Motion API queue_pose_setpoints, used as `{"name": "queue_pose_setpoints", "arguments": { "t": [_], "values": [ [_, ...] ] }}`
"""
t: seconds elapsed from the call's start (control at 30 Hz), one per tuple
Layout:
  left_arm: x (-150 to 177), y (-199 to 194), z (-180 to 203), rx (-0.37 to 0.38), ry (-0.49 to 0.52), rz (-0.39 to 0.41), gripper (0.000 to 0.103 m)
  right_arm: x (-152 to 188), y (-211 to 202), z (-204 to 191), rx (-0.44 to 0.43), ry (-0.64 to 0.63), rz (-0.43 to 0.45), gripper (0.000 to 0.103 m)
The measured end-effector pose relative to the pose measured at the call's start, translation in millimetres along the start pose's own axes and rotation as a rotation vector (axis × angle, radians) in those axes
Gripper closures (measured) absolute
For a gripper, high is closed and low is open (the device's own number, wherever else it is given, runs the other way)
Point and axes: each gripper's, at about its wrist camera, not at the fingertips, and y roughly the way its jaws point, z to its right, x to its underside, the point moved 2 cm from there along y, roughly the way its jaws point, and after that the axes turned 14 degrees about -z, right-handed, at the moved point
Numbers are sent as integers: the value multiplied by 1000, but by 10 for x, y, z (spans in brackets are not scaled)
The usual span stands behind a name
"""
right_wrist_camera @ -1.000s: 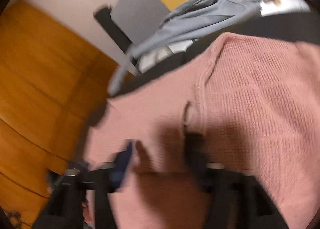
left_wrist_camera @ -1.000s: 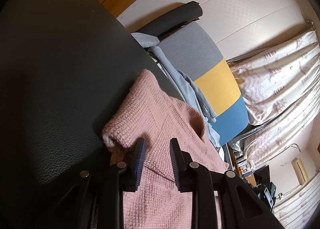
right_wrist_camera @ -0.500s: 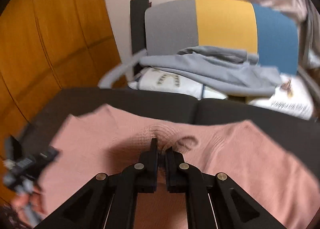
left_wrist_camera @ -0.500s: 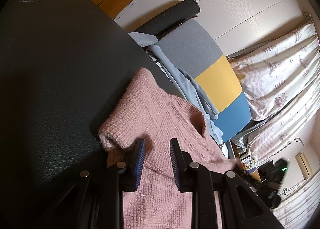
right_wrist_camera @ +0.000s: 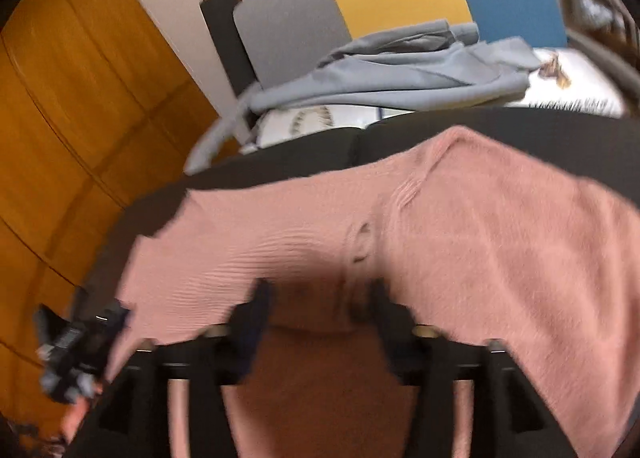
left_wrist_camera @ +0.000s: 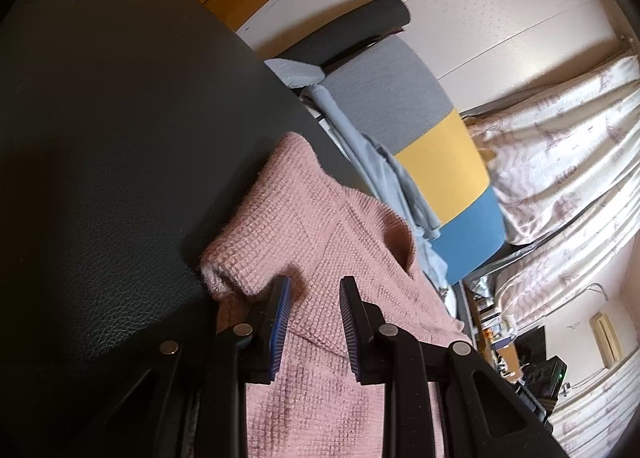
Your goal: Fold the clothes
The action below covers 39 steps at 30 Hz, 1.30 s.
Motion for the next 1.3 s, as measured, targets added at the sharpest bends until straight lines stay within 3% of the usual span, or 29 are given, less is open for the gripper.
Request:
{"name": "queue_pose_setpoints", "arguments": {
  "t": [0.1,0.13,0.17,0.2,0.23,0.4,0.6,0.67,0.8,0.9,1.07,1.2,1.3],
  "values": [
    [-5,21,202,-34,80,-18,76,46,111,-106,23,-77,-38,42],
    [1,37,260,-35,104,-26,76,29,79,-132,22,-84,-33,56],
    [7,50,308,-49,127,-32,76,11,47,-158,21,-91,-28,81],
    [14,64,357,-64,151,-37,76,-6,15,-184,19,-98,-23,95],
    [20,77,405,-79,174,-43,76,-24,-17,-210,18,-105,-18,97],
    [10,134,477,-135,218,-64,76,-110,-176,-337,13,-138,5,97],
    [-40,100,401,-161,183,-45,76,1,42,7,130,-59,-165,97],
    [-59,89,354,-164,164,-31,75,76,20,118,115,13,-147,96],
    [-51,140,207,-135,110,-46,75,108,-266,28,146,8,36,95],
    [-32,114,163,-117,93,-38,75,26,-281,-184,103,-82,79,95],
    [33,63,132,-121,82,-21,75,-136,159,-527,130,-239,-23,95],
    [85,2,75,-98,67,-6,75,-285,516,-500,183,-235,-73,95],
    [79,7,49,-80,55,-7,75,-296,515,-380,142,-196,-64,95]
  ]
}}
